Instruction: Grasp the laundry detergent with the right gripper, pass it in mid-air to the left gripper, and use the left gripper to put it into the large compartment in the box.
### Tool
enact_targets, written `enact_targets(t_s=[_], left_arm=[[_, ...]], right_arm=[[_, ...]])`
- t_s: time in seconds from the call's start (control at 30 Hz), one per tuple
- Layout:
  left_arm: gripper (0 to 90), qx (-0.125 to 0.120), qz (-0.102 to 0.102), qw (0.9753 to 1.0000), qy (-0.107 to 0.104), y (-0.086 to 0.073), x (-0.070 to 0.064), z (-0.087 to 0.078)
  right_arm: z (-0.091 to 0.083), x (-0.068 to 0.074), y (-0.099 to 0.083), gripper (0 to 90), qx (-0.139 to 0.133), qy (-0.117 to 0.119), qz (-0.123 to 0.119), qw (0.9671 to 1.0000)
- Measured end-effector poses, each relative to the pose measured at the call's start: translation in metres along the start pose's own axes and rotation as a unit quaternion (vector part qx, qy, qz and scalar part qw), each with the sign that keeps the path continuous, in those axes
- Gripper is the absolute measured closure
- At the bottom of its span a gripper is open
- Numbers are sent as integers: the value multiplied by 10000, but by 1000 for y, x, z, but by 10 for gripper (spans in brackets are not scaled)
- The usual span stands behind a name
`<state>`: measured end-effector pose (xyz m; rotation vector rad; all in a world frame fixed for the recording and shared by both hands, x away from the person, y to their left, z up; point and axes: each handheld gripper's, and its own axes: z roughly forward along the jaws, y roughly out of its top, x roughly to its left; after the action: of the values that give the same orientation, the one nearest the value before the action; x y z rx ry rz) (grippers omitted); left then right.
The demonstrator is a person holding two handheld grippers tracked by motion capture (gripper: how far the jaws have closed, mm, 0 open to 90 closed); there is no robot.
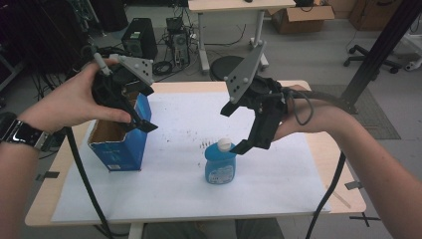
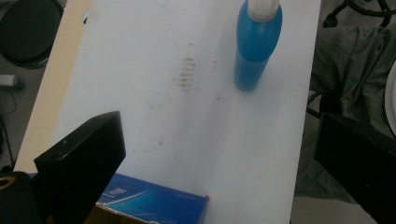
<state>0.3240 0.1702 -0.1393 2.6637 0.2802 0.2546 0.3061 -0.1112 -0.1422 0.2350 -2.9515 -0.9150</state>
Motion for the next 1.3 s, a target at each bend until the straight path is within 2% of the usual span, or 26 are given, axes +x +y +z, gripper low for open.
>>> enact_targets(t_s=[0.2, 0.43, 0.63, 0.93, 1.03, 1.3], left_arm=[[31, 35, -14, 10000, -25, 2, 2, 0], [30, 68, -46, 10000, -46, 2, 5, 1], [30, 45, -98, 9999, -61, 0, 6, 4], [31, 38, -179, 9998, -65, -6, 4, 8], [31, 26, -209, 9998, -67, -8, 3, 8], [31, -12, -296, 9995, -65, -13, 2, 10]], right_arm=[[-3, 0, -4, 67, -152, -63, -81, 9998], [-9, -7, -12, 62, -301, -120, 23, 9995], [-15, -19, -30, 55, -612, -172, 190, 9978], [-15, -34, -67, 44, -1119, -169, 476, 9924], [-13, -38, -79, 35, -1331, -145, 546, 9895], [-4, -45, -109, 32, -1672, -145, 710, 9833]])
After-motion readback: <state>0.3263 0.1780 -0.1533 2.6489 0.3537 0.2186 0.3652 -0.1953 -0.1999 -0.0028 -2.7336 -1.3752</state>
